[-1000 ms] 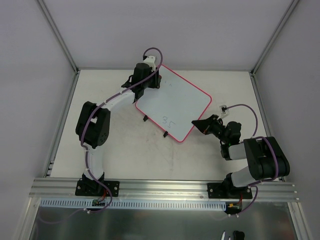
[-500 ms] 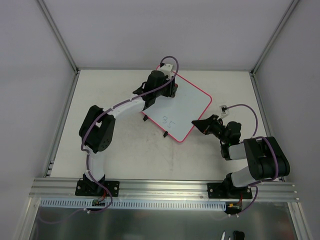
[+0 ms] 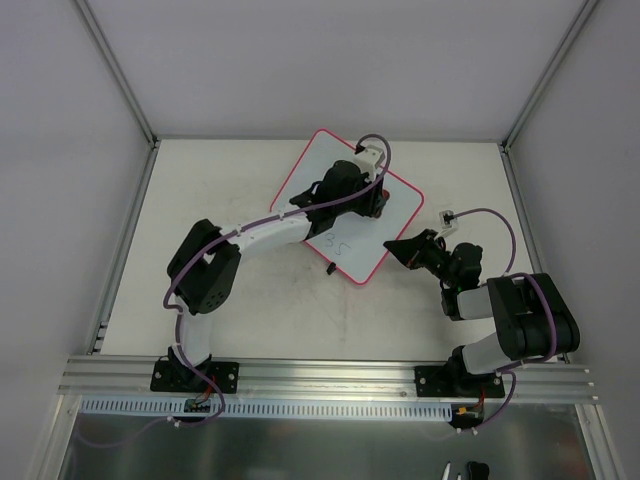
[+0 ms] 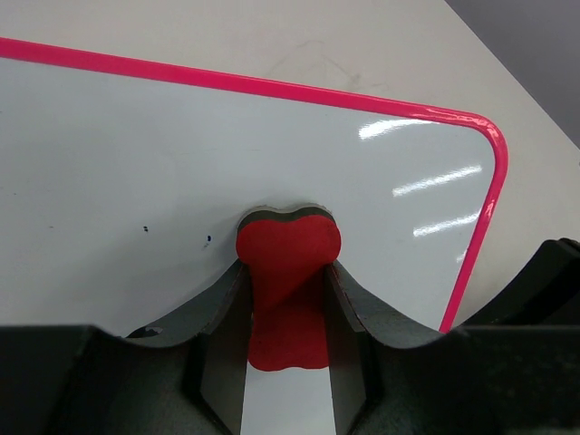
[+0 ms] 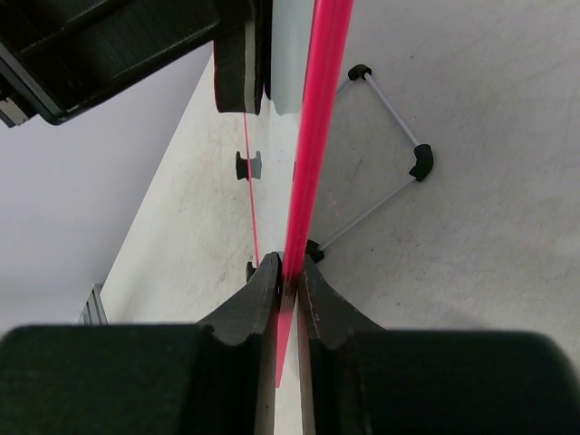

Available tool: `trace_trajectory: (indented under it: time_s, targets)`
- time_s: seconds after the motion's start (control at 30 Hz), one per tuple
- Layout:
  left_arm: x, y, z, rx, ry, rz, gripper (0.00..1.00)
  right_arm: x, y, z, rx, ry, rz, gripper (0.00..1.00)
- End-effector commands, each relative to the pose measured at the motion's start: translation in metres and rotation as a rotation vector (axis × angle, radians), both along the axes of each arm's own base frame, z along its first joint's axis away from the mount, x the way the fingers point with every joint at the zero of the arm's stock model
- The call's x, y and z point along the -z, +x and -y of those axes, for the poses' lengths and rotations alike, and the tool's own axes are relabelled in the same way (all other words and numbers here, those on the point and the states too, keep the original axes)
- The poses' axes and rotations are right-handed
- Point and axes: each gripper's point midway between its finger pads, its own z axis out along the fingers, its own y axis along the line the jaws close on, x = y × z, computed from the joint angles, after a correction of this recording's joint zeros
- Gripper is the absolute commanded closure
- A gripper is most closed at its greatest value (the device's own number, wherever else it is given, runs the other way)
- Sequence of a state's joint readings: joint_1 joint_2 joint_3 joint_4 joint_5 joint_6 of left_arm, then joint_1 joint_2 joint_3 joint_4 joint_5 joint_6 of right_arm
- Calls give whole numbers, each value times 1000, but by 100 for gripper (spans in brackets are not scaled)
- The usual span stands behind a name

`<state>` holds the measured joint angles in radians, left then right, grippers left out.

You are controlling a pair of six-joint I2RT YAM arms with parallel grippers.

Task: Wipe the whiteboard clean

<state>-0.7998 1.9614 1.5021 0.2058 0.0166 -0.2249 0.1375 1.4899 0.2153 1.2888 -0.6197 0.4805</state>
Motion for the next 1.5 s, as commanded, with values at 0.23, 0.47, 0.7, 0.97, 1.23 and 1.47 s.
trace_trajectory:
  time_s: [0.23, 0.47, 0.7, 0.97, 1.23, 1.47]
  targets:
    - [11, 66, -66, -144, 24, -33, 81, -64, 5, -9, -47, -5, 338, 100]
    - [-2, 117, -113, -219, 23, -14, 81, -64, 4, -9, -50, -6, 341, 100]
    - [5, 139, -132, -254, 49, -23, 81, -64, 4, -9, -51, -7, 341, 100]
    - [4, 129, -118, -210, 3, -61, 82, -64, 4, -9, -51, -6, 339, 100]
    - [-10, 82, -79, -124, -6, -33, 83, -64, 5, -10, -54, -5, 343, 100]
    - [-19, 41, -31, -33, -22, 0, 82, -64, 4, -11, -56, -5, 341, 100]
